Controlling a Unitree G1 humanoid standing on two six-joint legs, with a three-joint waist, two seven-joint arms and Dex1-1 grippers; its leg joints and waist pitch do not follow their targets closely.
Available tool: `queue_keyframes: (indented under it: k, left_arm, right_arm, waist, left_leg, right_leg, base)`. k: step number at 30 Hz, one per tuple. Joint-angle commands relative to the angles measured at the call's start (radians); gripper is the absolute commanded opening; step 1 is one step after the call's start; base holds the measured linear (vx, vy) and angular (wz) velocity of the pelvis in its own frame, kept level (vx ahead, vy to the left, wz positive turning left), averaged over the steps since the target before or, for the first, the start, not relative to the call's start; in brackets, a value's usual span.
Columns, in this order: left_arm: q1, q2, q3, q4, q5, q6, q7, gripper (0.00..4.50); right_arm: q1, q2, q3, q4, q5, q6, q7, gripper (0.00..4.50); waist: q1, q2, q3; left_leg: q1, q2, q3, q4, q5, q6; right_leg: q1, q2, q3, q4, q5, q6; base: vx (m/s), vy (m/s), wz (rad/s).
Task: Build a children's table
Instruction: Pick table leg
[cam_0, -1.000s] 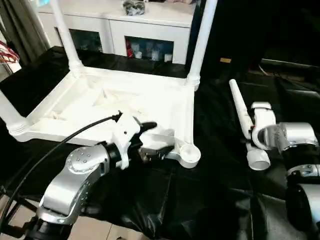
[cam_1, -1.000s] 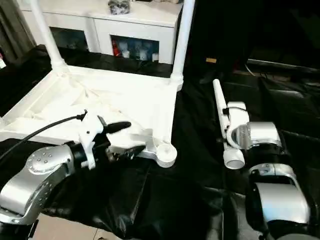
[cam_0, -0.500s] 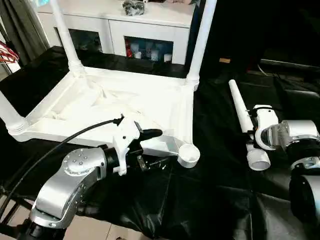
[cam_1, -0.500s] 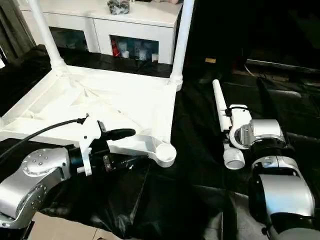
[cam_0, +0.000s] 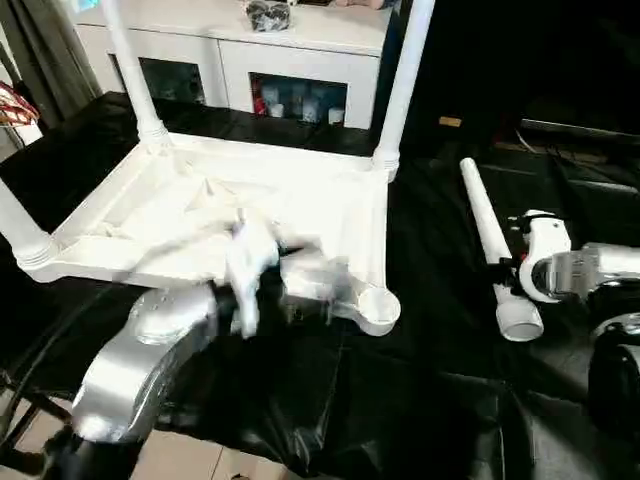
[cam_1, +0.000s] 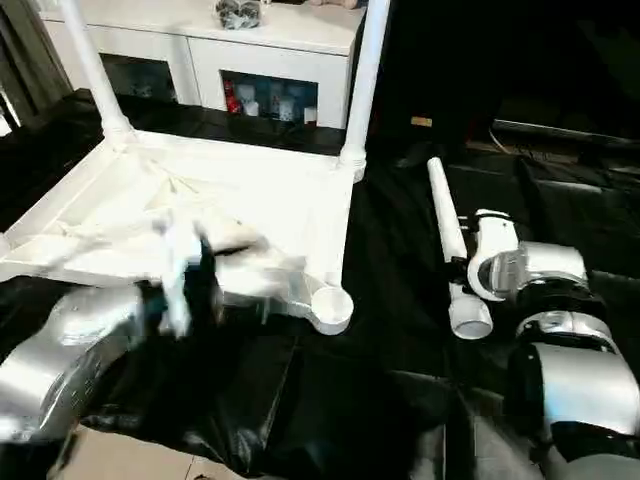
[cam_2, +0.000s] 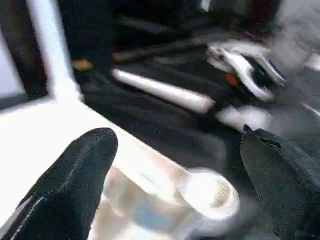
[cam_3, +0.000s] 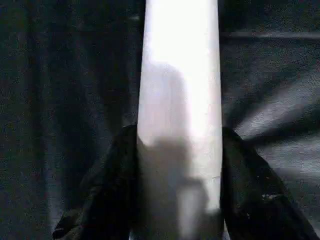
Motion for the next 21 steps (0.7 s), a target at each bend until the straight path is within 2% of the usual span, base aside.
queue_keyframes:
  k: [1,3,4,5,6,7,8,9,11,12,14,15,16,18,21]
  left_arm:
    - [-0.02,-0.024,0.028,0.025,-0.011,0.002,0.038,4.5]
    - [-0.047,-0.063,0.048,0.043,-0.04,0.02,0.065,4.5]
    - [-0.052,-0.069,0.051,0.046,-0.045,0.023,0.07,4.5]
    - [-0.067,-0.086,0.058,0.057,-0.055,0.029,0.084,4.5]
    - [-0.084,-0.107,0.067,0.07,-0.069,0.036,0.1,4.5]
    - [-0.101,-0.13,0.079,0.083,-0.085,0.051,0.116,4.5]
    - [-0.11,-0.142,0.085,0.09,-0.094,0.059,0.124,4.5]
    - [-0.124,-0.156,0.092,0.1,-0.104,0.069,0.136,4.5]
    - [-0.164,-0.194,0.103,0.125,-0.122,0.088,0.163,4.5]
    - [-0.19,-0.216,0.109,0.141,-0.14,0.103,0.17,4.5]
    - [-0.238,-0.253,0.127,0.164,-0.195,0.151,0.181,4.5]
    - [-0.25,-0.262,0.132,0.169,-0.211,0.164,0.183,4.5]
    - [-0.267,-0.276,0.141,0.174,-0.24,0.195,0.189,4.5]
    - [-0.299,-0.298,0.152,0.179,-0.301,0.264,0.189,4.5]
    - [-0.32,-0.315,0.151,0.181,-0.324,0.281,0.187,4.5]
  right_arm:
    - [0.022,-0.015,-0.034,-0.045,0.037,0.027,0.031,1.84]
    - [0.048,-0.021,-0.072,-0.127,0.087,0.068,0.069,1.84]
    - [0.052,-0.022,-0.077,-0.141,0.094,0.077,0.075,1.84]
    - [0.071,-0.021,-0.09,-0.189,0.113,0.084,0.088,1.84]
    - [0.088,-0.018,-0.11,-0.239,0.14,0.097,0.102,1.84]
    - [0.104,-0.015,-0.13,-0.283,0.167,0.112,0.112,1.84]
    - [0.111,-0.013,-0.141,-0.305,0.181,0.121,0.118,1.84]
    - [0.126,-0.008,-0.152,-0.341,0.202,0.117,0.131,1.84]
    - [0.175,0.014,-0.196,-0.453,0.267,0.086,0.171,1.84]
    - [0.217,0.039,-0.227,-0.545,0.318,0.027,0.217,1.84]
    - [0.289,0.088,-0.281,-0.712,0.426,-0.035,0.313,1.84]
    - [0.307,0.101,-0.293,-0.756,0.456,-0.041,0.338,1.84]
    - [0.33,0.114,-0.306,-0.811,0.508,-0.013,0.375,1.84]
    - [0.374,0.138,-0.327,-0.916,0.602,0.056,0.43,1.84]
    - [0.397,0.152,-0.333,-0.978,0.645,0.073,0.449,1.84]
  waist:
    - [0.005,-0.012,-0.063]
    - [0.011,-0.004,-0.066]
    - [0.013,-0.003,-0.068]
    - [0.016,0.0,-0.069]
    - [0.019,-0.003,-0.069]
    - [0.024,0.003,-0.067]
    - [0.027,0.0,-0.07]
    - [0.032,0.006,-0.068]
    - [0.036,0.002,-0.066]
    - [0.043,0.006,-0.067]
    - [0.049,0.005,-0.066]
    - [0.052,0.005,-0.069]
    - [0.055,0.004,-0.068]
    - [0.064,0.008,-0.068]
    - [0.063,0.009,-0.066]
  left_leg:
    - [-0.009,0.053,-0.014,-0.071,-0.069,0.04]
    - [-0.004,0.052,-0.01,-0.068,-0.048,0.052]
    - [-0.006,0.053,-0.011,-0.069,-0.02,0.063]
    - [-0.007,0.055,-0.013,-0.068,-0.015,0.066]
    - [-0.006,0.057,-0.011,-0.067,-0.014,0.074]
    - [-0.004,0.055,-0.007,-0.066,-0.021,0.078]
    - [-0.003,0.056,-0.009,-0.065,-0.017,0.078]
    - [-0.003,0.057,-0.01,-0.066,-0.017,0.082]
    - [-0.004,0.057,-0.007,-0.067,-0.041,0.082]
    - [0.002,0.06,-0.005,-0.066,-0.051,0.079]
    - [0.001,0.063,-0.001,-0.069,-0.057,0.083]
    - [0.003,0.07,-0.006,-0.072,-0.047,0.088]
    - [-0.001,0.068,-0.006,-0.073,-0.034,0.093]
    - [-0.001,0.067,-0.007,-0.071,-0.01,0.096]
    - [-0.003,0.065,-0.008,-0.073,-0.01,0.087]
  right_leg:
    - [0.058,-0.071,0.035,-0.072,-0.161,-0.281]
    - [0.058,-0.068,0.037,-0.074,-0.122,-0.286]
    - [0.06,-0.066,0.034,-0.068,-0.076,-0.3]
    - [0.06,-0.068,0.032,-0.064,-0.063,-0.308]
    - [0.059,-0.069,0.032,-0.065,-0.056,-0.312]
    - [0.06,-0.067,0.033,-0.07,-0.055,-0.312]
    - [0.062,-0.068,0.033,-0.066,-0.044,-0.318]
    - [0.06,-0.069,0.031,-0.066,-0.049,-0.321]
    - [0.059,-0.07,0.03,-0.074,-0.095,-0.31]
    - [0.056,-0.074,0.031,-0.076,-0.112,-0.302]
    - [0.057,-0.075,0.03,-0.079,-0.113,-0.281]
    - [0.056,-0.077,0.027,-0.072,-0.097,-0.284]
    - [0.058,-0.076,0.024,-0.074,-0.096,-0.282]
    - [0.056,-0.076,0.024,-0.071,-0.099,-0.282]
    - [0.056,-0.076,0.022,-0.079,-0.144,-0.262]
  base:
    - [0.0,0.0,0.0]
    - [0.0,0.0,0.0]
    - [0.0,0.0,0.0]
    - [0.0,0.0,0.0]
    - [0.0,0.0,0.0]
    - [0.0,0.0,0.0]
    - [0.0,0.0,0.0]
    - [0.0,0.0,0.0]
    - [0.0,0.0,0.0]
    - [0.0,0.0,0.0]
    - [0.0,0.0,0.0]
    - [0.0,0.0,0.0]
    - [0.0,0.0,0.0]
    - [0.0,0.0,0.0]
    - [0.0,0.0,0.0]
